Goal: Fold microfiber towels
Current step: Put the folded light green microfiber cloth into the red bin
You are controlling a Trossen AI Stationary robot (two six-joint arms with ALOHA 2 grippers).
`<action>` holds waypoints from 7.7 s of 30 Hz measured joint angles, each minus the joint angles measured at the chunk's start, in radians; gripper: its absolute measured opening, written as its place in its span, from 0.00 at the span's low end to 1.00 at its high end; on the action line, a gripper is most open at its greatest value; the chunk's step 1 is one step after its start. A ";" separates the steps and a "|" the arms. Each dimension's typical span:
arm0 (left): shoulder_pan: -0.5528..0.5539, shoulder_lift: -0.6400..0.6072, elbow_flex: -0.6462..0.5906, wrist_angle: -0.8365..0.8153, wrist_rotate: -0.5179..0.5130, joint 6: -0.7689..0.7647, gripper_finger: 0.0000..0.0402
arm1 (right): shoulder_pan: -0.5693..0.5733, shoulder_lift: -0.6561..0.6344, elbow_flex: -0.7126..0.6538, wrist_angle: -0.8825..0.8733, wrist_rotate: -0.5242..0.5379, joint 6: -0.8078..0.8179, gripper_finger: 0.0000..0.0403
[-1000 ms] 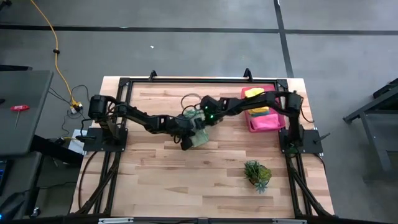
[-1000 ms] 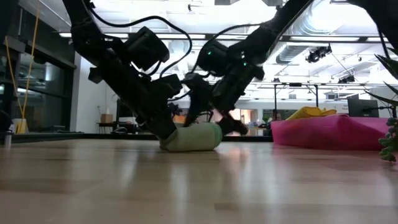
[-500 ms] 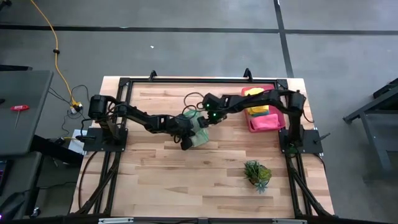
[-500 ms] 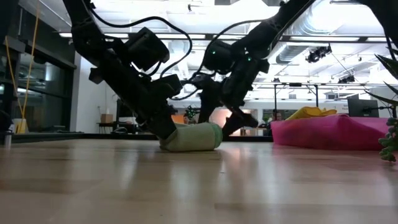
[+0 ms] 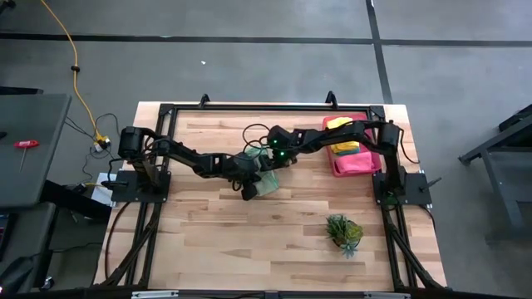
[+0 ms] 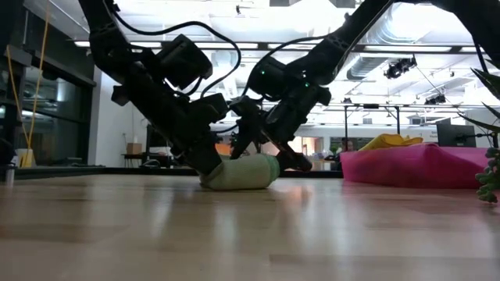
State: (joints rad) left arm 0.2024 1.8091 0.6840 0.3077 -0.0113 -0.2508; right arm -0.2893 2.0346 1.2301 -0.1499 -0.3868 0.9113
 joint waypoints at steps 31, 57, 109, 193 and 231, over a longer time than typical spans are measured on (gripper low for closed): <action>0.000 -0.030 0.000 -0.015 0.014 0.011 0.00 | 0.042 0.030 -0.002 0.040 0.047 0.009 0.05; 0.067 -0.729 0.089 -0.372 -0.076 0.145 0.00 | -0.400 -0.833 -0.003 -0.970 0.324 -0.424 0.00; 0.065 -0.713 0.089 -0.380 -0.077 0.131 0.00 | -0.466 -0.737 -0.270 -0.815 0.516 -0.101 0.00; 0.065 -0.713 0.090 -0.492 -0.050 0.149 0.00 | -0.228 -1.297 -0.903 0.428 0.172 0.202 0.00; 0.066 -0.713 0.090 -0.483 -0.083 0.071 0.00 | -0.463 -0.908 -1.085 0.744 -0.189 0.389 0.00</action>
State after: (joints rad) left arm 0.2680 1.0958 0.7738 -0.1753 -0.0944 -0.1802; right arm -0.7526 1.1261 0.1448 0.5945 -0.5762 1.3005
